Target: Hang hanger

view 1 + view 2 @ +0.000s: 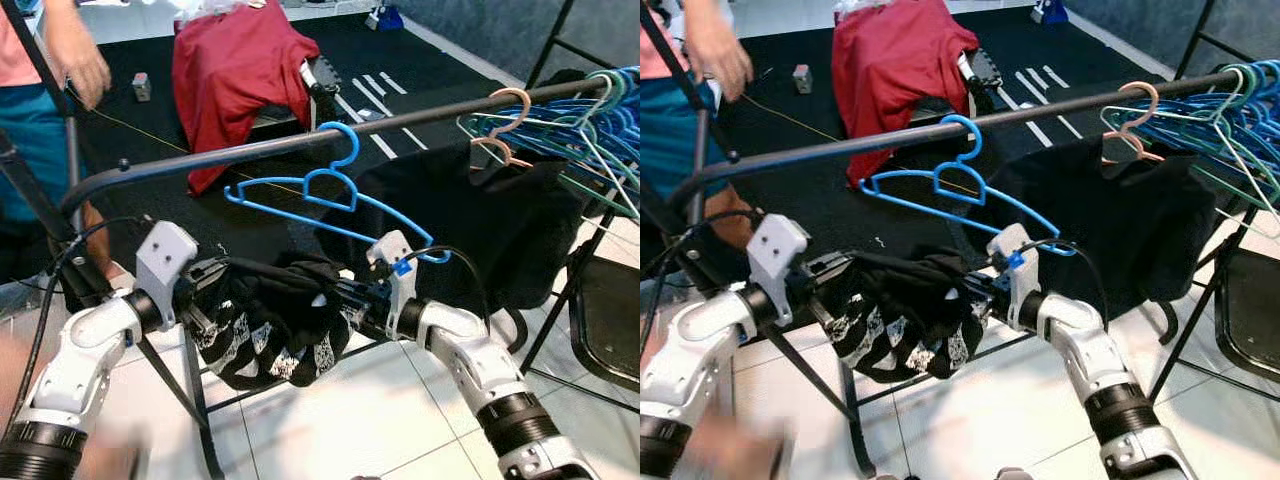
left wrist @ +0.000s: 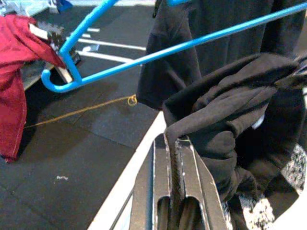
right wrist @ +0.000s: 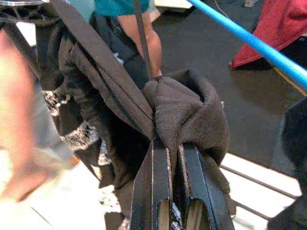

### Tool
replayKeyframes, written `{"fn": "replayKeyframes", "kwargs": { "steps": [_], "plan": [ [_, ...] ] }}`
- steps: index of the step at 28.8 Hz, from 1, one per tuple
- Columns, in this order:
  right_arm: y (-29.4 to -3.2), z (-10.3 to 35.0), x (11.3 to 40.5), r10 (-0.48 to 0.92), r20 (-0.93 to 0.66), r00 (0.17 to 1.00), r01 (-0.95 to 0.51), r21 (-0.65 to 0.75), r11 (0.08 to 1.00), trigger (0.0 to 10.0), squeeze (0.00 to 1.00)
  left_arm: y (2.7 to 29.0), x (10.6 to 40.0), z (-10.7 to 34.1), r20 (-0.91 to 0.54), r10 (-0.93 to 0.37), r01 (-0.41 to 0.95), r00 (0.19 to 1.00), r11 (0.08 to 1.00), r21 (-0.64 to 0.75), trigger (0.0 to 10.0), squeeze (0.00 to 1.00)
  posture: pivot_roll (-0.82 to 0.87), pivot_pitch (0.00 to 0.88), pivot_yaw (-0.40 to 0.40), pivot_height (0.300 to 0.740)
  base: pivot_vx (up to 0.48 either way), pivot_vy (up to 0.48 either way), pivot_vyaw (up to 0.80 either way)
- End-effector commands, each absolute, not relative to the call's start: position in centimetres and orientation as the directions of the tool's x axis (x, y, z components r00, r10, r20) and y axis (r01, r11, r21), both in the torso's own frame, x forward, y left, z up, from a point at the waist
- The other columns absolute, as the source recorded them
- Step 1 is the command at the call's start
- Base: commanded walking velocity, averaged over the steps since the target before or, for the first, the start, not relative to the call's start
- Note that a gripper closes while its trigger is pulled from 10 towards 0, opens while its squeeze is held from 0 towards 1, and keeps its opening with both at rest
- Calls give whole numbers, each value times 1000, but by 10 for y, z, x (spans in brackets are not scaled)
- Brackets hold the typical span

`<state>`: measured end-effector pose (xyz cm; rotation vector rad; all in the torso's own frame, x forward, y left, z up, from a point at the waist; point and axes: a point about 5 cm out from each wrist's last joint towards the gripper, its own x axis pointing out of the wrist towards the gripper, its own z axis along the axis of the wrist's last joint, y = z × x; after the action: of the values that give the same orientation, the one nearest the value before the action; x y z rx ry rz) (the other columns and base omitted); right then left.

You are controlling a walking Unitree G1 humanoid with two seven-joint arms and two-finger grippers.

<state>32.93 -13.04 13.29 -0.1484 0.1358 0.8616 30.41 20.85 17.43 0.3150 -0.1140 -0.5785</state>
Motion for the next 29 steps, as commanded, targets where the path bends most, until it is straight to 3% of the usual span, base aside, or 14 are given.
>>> {"fn": "replayKeyframes", "kwargs": {
  "steps": [1,9,12,14,15,17,18,20,21,24,25,27,28,29],
  "plan": [
    [-184,100,323,556,-364,747,-623,-90,777,0,0,279,302,201,45,-286,235,957,860,454,0,0,-80,147,-7,740,0,0,0],
    [-189,108,328,535,-281,796,-574,-72,816,0,0,276,288,169,-257,-435,499,863,648,576,0,0,-78,146,-2,740,0,0,0],
    [-174,122,328,612,-239,754,-657,-295,694,0,0,256,273,137,-449,-524,689,724,517,507,0,0,-88,150,-1,740,0,0,0],
    [-174,122,328,612,-239,754,-657,-295,694,0,0,256,273,137,-449,-524,689,724,517,507,0,0,-88,150,-1,740,0,0,0],
    [-161,131,329,646,-142,750,-661,-196,725,0,0,243,269,128,-467,-570,736,676,498,459,0,0,-93,153,0,740,0,0,0],
    [-161,131,329,646,-142,750,-661,-196,725,0,0,243,269,128,-467,-570,736,676,498,459,0,0,-93,153,0,740,0,0,0],
    [-140,143,329,702,-3,712,-692,168,702,0,0,223,266,122,-451,-643,785,619,487,383,0,0,-91,145,9,740,0,0,0],
    [-140,143,329,702,-3,712,-692,168,702,0,0,223,266,122,-451,-643,785,619,487,383,0,0,-91,145,9,740,0,0,0],
    [-120,159,322,774,166,611,-747,445,494,0,0,208,264,120,-432,-700,822,569,467,326,0,0,-88,139,12,740,0,0,0],
    [-120,159,322,774,166,611,-747,445,494,0,0,208,264,120,-432,-700,822,569,467,326,0,0,-88,139,12,740,0,0,0],
    [-107,173,312,817,303,491,-784,562,263,0,0,199,263,120,-425,-731,845,533,445,296,0,0,-89,133,16,740,0,0,0],
    [-107,173,312,817,303,491,-784,562,263,0,0,199,263,120,-425,-731,845,533,445,296,0,0,-89,133,16,740,0,0,0],
    [-101,186,299,850,409,332,-819,572,45,0,0,195,263,119,-429,-745,859,511,424,287,0,0,-84,125,21,740,0,0,0],
    [-101,186,299,850,409,332,-819,572,45,0,0,195,263,119,-429,-745,859,511,424,287,0,0,-84,125,21,740,0,0,0]
  ]
}}
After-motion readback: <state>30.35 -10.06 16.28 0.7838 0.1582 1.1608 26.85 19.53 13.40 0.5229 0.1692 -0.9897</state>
